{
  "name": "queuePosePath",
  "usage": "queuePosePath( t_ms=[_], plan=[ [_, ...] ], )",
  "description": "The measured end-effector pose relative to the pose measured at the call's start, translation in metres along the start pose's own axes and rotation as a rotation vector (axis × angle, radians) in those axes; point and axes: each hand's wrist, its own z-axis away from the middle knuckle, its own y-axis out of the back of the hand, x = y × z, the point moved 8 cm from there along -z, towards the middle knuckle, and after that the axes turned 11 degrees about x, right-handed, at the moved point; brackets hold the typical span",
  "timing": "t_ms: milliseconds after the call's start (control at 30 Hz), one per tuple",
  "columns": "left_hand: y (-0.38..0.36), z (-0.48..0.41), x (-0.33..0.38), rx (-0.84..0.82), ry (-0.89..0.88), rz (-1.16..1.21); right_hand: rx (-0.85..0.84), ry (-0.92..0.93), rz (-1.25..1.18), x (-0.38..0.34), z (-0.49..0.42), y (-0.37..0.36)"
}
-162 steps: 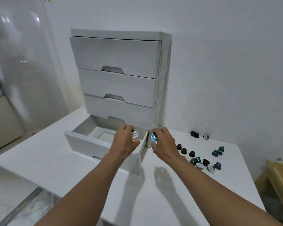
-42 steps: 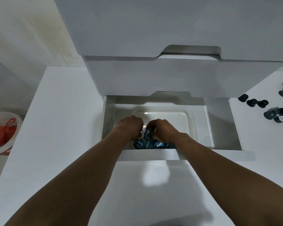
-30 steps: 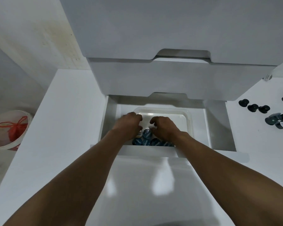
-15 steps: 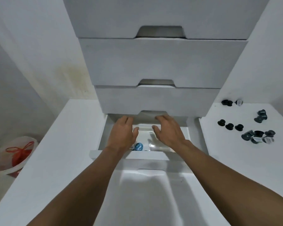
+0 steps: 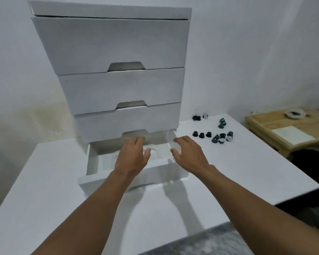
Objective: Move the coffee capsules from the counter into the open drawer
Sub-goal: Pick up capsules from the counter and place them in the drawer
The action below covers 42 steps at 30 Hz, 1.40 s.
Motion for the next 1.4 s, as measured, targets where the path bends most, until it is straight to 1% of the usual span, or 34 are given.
queuePosePath(
  t_ms=[267,533,733,867,967,1100,1267,1400],
  plan=[
    [-0.024,-0.004,0.09,-0.069,-0.135,0.056,0.078,-0.125,0.052,0.063,0.024,0.067],
    [-0.082,-0.032,0.2,-0.092,-0.215,0.091,0.149,-0.195,0.071,0.165,0.019,0.125],
    [-0.148,-0.052,0.286,-0.084,-0.161,0.129,0.124,-0.186,0.074,0.259,0.0,0.157],
    [-0.187,-0.064,0.328,-0.089,-0.098,0.156,0.081,-0.182,0.063,0.316,-0.016,0.173],
    [-0.21,-0.071,0.348,-0.11,-0.073,0.139,0.043,-0.186,0.042,0.35,-0.029,0.174],
    [-0.244,-0.084,0.356,-0.148,-0.041,0.113,0.0,-0.19,0.042,0.386,-0.047,0.162],
    [-0.291,-0.107,0.347,-0.206,-0.018,0.065,-0.04,-0.179,0.049,0.416,-0.081,0.129],
    [-0.344,-0.13,0.331,-0.257,-0.017,0.062,-0.074,-0.196,0.043,0.443,-0.112,0.093]
  ],
)
